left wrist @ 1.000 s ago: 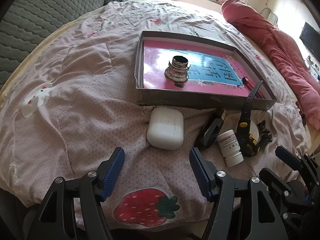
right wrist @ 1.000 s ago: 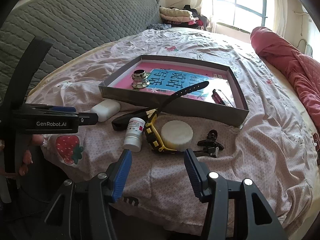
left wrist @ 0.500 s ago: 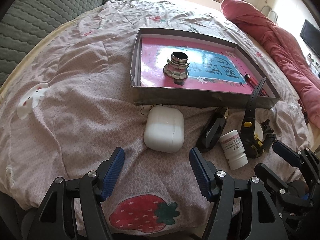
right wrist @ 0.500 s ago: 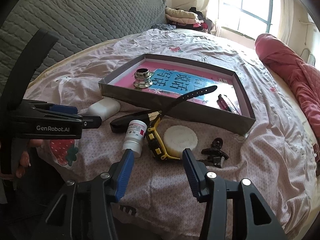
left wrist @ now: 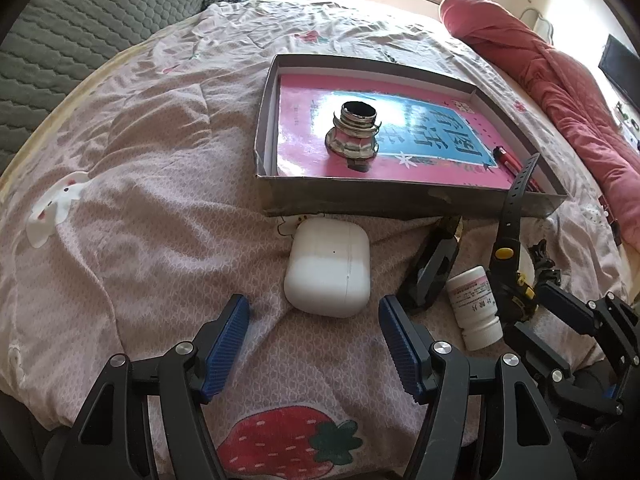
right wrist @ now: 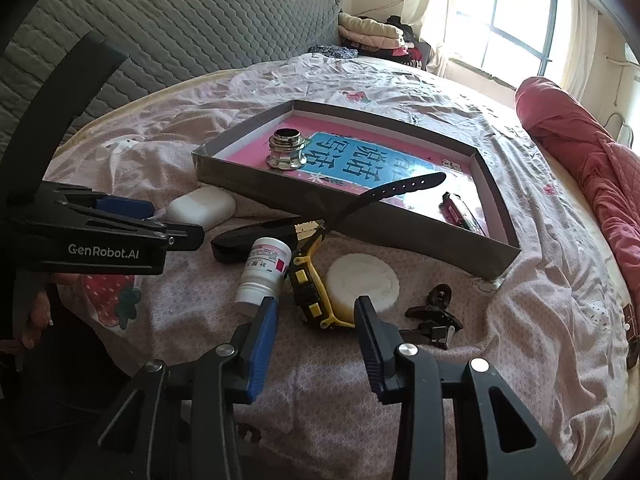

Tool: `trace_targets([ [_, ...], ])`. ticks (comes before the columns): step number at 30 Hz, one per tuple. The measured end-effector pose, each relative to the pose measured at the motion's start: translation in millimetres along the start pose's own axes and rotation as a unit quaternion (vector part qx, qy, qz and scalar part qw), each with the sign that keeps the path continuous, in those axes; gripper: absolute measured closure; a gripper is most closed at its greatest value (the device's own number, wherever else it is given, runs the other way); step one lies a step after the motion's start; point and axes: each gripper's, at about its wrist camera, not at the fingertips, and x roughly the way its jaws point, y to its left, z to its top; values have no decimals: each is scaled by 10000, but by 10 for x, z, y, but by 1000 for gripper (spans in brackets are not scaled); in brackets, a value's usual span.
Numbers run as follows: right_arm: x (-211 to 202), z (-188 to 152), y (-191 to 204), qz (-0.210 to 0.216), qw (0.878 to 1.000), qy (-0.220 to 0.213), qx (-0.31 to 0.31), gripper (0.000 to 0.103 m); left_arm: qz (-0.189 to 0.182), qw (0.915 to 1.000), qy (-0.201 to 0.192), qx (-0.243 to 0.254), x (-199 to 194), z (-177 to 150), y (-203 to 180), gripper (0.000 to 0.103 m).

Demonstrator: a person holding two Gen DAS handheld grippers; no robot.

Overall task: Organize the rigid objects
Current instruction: 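Grasp the white earbud case with the left gripper while the right grasps the yellow tape measure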

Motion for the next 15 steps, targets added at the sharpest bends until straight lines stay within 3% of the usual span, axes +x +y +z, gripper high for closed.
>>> trace_targets([
  [15, 128, 23, 86, -48, 9993, -24, -377, 74, 76, 9999, -61, 122, 103, 31, -51, 34],
])
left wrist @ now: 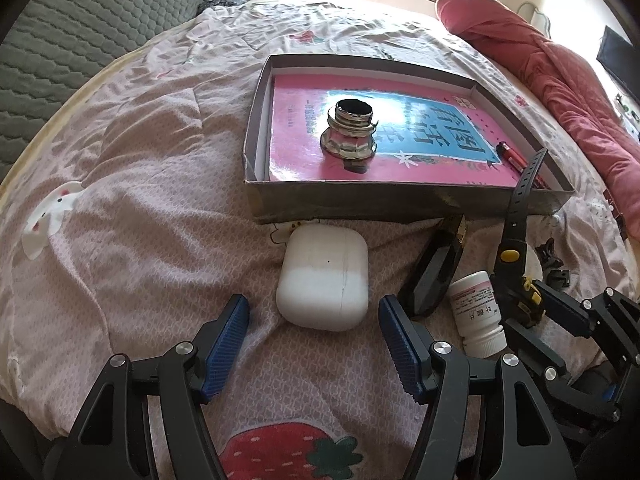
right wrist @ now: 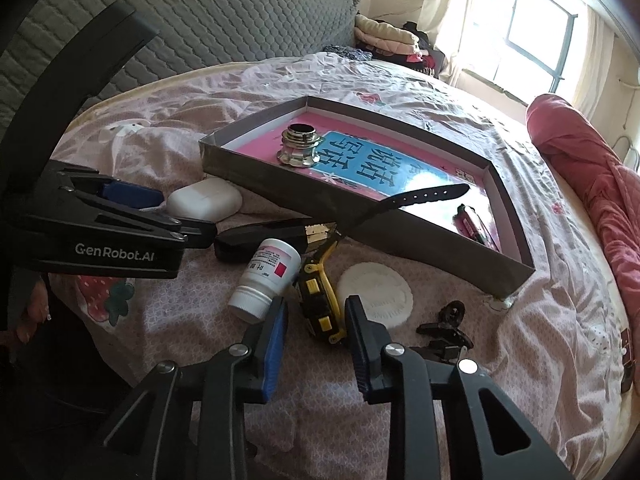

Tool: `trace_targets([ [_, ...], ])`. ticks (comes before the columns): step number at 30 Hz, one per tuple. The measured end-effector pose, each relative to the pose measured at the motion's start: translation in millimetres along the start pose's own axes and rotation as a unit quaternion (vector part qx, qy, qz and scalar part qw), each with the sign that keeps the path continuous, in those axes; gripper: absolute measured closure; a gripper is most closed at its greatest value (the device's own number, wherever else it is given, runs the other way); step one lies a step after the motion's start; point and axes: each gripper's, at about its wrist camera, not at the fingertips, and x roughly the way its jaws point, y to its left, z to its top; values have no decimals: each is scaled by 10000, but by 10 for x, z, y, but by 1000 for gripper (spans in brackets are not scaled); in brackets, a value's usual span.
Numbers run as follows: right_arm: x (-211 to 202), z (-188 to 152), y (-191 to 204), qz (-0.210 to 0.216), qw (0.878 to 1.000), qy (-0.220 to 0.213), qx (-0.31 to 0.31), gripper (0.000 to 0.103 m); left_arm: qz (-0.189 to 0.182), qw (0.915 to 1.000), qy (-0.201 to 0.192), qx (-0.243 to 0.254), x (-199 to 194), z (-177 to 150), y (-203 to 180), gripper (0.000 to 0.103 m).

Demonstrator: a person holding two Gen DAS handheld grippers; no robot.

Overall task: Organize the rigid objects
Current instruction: 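Grasp the white earbud case with the left gripper while the right grasps the yellow tape measure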

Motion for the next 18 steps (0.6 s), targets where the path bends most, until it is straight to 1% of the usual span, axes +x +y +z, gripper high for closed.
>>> trace_targets([
  [4, 33, 4, 11, -47, 10000, -8, -69, 77, 46, 10000, -27, 57, 37, 5, -21, 34],
  [6, 42, 9, 10, -71, 9999, -34, -90, 83, 60, 9999, -47, 68, 54, 11, -23, 34],
  [12, 74, 15, 14, -9, 9999, -71, -157, 83, 98, 9998, -144, 88, 98, 39, -20, 34],
  [18, 82, 22, -20, 75, 9999, -115, -97, 84, 118, 9996, -231, 118, 154, 64, -25, 34],
])
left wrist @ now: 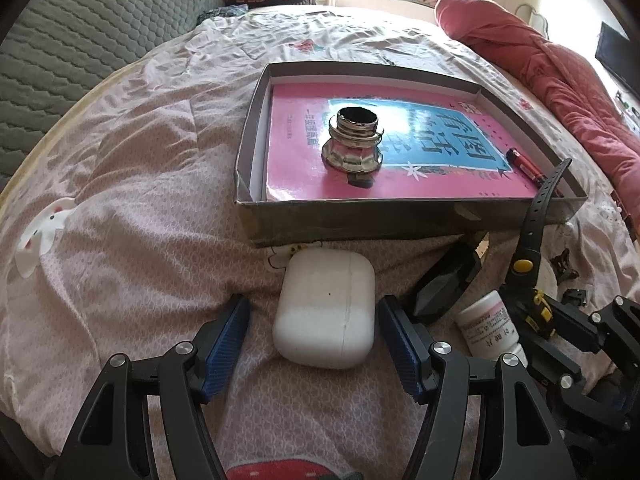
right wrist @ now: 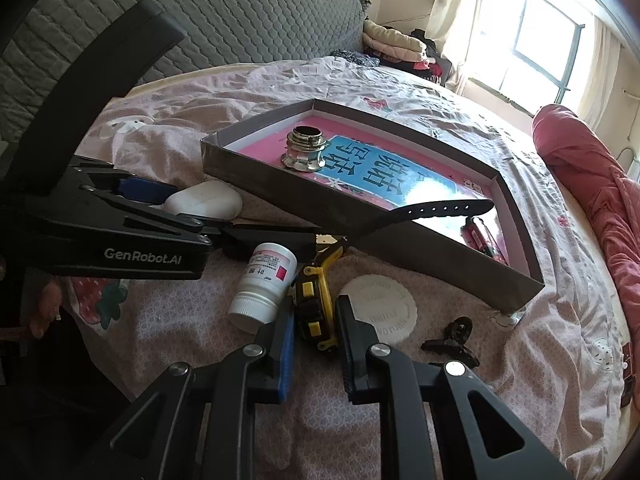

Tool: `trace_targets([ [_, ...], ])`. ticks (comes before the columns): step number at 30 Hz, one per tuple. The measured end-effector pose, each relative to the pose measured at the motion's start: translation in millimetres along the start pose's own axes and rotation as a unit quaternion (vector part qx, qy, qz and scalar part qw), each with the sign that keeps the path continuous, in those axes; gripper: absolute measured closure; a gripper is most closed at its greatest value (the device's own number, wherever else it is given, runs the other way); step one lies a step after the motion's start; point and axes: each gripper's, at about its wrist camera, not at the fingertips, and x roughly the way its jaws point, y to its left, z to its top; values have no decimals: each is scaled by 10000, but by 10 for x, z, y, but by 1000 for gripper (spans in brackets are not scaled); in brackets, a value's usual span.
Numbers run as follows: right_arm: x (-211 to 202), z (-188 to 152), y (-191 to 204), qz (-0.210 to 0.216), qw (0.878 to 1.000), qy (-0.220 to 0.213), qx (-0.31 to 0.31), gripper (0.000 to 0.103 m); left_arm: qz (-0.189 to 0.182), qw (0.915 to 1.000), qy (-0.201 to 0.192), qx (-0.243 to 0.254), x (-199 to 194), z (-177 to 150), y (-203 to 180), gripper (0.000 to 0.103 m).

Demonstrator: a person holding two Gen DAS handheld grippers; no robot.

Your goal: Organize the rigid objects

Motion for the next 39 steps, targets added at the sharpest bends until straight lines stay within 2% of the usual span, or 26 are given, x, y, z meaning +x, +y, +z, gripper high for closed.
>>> trace_targets([
  [7, -5, -10, 4, 1, 10000, -22, 4, 84, -53, 10000, -59, 11, 54, 15, 18, 35],
  [12, -28, 4, -3, 46, 9999, -51, 94, 84, -23, 9998, -138, 151, -3, 15, -25, 55],
  [18, -141, 38, -58, 161, 9992, -252, 278, 86, -163, 9997, -127, -88, -72, 13, 51, 57],
  [26, -276, 27, -8, 305, 9984, -441, 182, 86, -248, 9992, -177, -275, -190, -12, 136, 57],
  [39, -467, 41, -65, 426, 9955, -755, 386, 86, -218, 9986, -436, -224, -455, -25, 94, 57],
])
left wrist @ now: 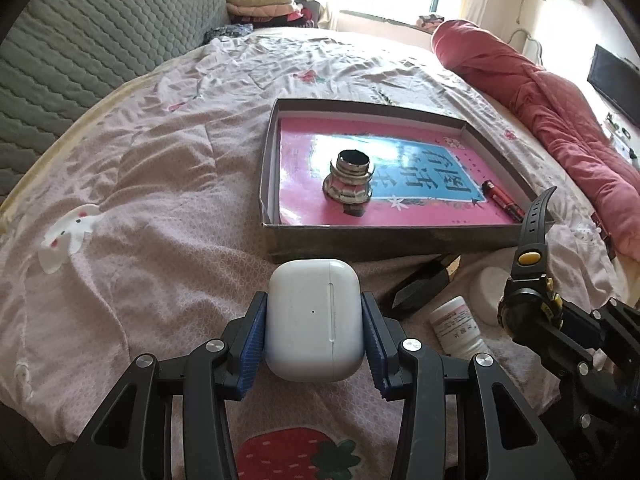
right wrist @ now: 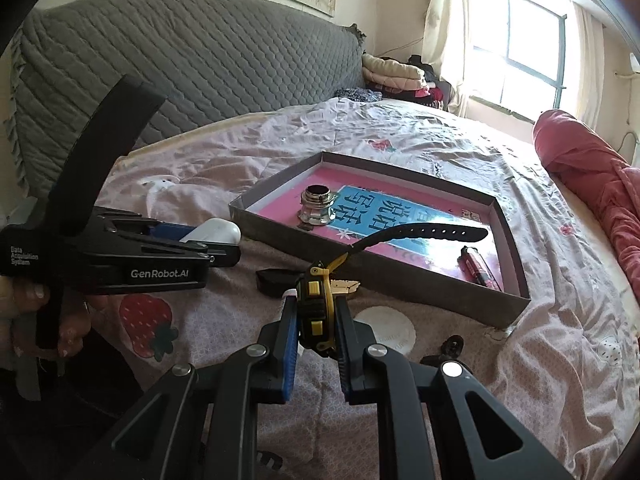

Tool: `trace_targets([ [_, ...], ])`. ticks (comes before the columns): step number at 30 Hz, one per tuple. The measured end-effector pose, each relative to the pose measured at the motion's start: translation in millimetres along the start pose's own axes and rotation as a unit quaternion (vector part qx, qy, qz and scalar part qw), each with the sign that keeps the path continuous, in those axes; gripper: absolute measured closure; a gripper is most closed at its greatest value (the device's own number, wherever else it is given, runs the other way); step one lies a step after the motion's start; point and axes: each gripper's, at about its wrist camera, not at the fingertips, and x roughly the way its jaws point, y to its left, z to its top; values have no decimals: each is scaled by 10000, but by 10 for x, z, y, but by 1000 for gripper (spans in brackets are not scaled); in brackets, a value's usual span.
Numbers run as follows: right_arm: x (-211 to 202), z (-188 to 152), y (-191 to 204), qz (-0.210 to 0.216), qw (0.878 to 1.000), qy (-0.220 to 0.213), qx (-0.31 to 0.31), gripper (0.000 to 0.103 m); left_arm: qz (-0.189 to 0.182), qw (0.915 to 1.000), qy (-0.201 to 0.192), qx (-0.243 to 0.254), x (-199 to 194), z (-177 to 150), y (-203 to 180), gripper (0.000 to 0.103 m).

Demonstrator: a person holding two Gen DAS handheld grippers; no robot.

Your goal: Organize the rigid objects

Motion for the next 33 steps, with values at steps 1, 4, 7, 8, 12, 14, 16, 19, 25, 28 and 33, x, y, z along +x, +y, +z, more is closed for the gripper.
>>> trace_targets([
  [1, -17, -1, -2, 1, 10000, -18, 14, 86, -4, 10000, -18, 7, -18, 1, -3, 57],
  [4, -57, 6, -14, 3, 10000, -79, 61, 86, 74, 9999, -89, 32, -76, -5, -17, 57],
  [7, -95, 16, -26, -10, 9998, -144, 110, 86, 107, 9998, -161, -10, -134, 4, 2, 57],
  [8, -107, 16, -31, -9, 9998, -161, 127, 86, 120, 9998, -168, -25, -147, 5, 11, 57],
  [12, -146, 30, -45, -41, 9995, -234, 191, 86, 169, 9995, -234, -92, -204, 17, 50, 57],
  [14, -158, 31, -55, -52, 9994, -256, 223, 86, 192, 9993, -284, -131, -240, 25, 68, 57],
  [16, -175, 27, -69, -65, 9993, -268, 252, 86, 213, 9991, -329, -164, -278, 36, 93, 57],
  [19, -198, 23, -100, -91, 9990, -299, 317, 86, 258, 9986, -398, -214, -323, 53, 131, 57],
  [25, -237, 43, -169, -171, 9982, -391, 419, 86, 291, 9975, -582, -260, -453, 131, 165, 57],
  [28, -261, 61, -195, -303, 9975, -472, 423, 86, 279, 9970, -673, -253, -505, 158, 143, 57],
  [33, -353, 100, -202, -541, 9955, -707, 324, 86, 200, 9969, -731, -217, -543, 195, 76, 57],
])
